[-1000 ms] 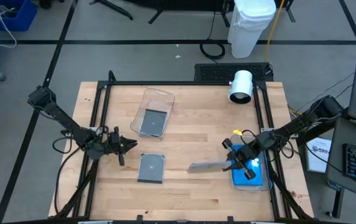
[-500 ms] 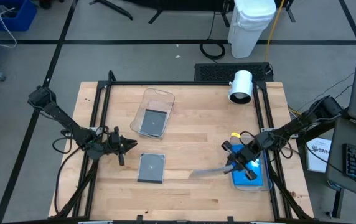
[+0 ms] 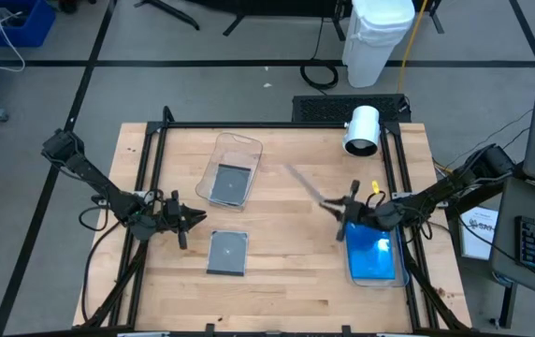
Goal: Pick & place jewel cases by type
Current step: Put the bottom black disc case into the left transparent bin
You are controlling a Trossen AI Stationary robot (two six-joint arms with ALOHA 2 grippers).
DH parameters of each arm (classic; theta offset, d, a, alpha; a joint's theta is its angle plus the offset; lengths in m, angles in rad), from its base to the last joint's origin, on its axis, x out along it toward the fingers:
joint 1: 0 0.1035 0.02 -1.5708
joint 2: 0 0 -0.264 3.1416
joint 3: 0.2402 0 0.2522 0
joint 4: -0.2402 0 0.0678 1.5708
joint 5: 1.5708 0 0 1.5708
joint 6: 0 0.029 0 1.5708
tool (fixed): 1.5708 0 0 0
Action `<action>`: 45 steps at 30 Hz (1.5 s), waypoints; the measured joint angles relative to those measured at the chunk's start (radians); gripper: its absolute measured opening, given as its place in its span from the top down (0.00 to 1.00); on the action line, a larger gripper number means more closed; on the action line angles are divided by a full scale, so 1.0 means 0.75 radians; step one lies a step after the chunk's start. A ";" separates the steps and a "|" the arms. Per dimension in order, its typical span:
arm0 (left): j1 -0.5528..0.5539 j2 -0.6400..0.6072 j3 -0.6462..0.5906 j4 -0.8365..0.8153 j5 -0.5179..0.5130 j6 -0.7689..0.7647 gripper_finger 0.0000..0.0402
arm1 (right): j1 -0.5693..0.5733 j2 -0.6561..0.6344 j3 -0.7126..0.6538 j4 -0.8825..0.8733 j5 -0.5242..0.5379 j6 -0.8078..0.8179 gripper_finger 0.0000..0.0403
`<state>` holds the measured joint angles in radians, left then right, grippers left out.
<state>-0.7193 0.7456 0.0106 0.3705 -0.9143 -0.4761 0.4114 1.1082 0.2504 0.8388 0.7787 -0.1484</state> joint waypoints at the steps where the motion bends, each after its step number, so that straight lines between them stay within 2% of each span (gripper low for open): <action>1: 0.000 0.000 0.000 0.000 0.000 0.000 0.84 | 0.000 0.000 0.000 -0.016 0.070 -0.006 0.96; 4: 0.000 0.000 0.000 0.000 0.000 0.000 0.84 | 0.000 0.000 0.000 -0.056 0.241 -0.030 0.96; 7: 0.000 0.000 0.000 0.000 0.000 0.000 0.84 | 0.000 0.000 0.000 -0.096 0.321 -0.039 0.96; 10: 0.000 0.000 0.000 0.000 0.000 0.000 0.84 | 0.001 0.000 0.000 -0.097 0.316 -0.038 0.96; 12: 0.000 0.000 0.000 0.000 0.000 0.000 0.84 | -0.002 0.000 0.000 -0.098 0.258 -0.019 0.96; 15: 0.000 0.000 0.000 0.000 0.000 0.000 0.84 | -0.030 0.000 0.000 -0.095 0.049 0.043 0.96; 25: 0.000 0.000 0.000 0.000 0.000 0.000 0.84 | -0.209 0.000 0.000 -0.071 -0.934 0.287 0.96; 32: 0.000 0.000 0.000 0.000 0.000 0.000 0.84 | -0.187 0.011 0.000 0.080 -1.459 0.176 0.96; 39: 0.000 0.000 0.000 0.000 0.000 0.000 0.84 | -0.087 0.082 0.000 0.286 -1.810 -0.003 0.96; 45: 0.000 0.000 0.000 0.000 0.000 0.000 0.84 | -0.063 0.115 0.000 0.524 -1.844 0.075 0.96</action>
<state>-0.7193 0.7458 0.0105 0.3706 -0.9143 -0.4761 0.3639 1.1947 0.2504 1.2316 -0.6044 -0.0923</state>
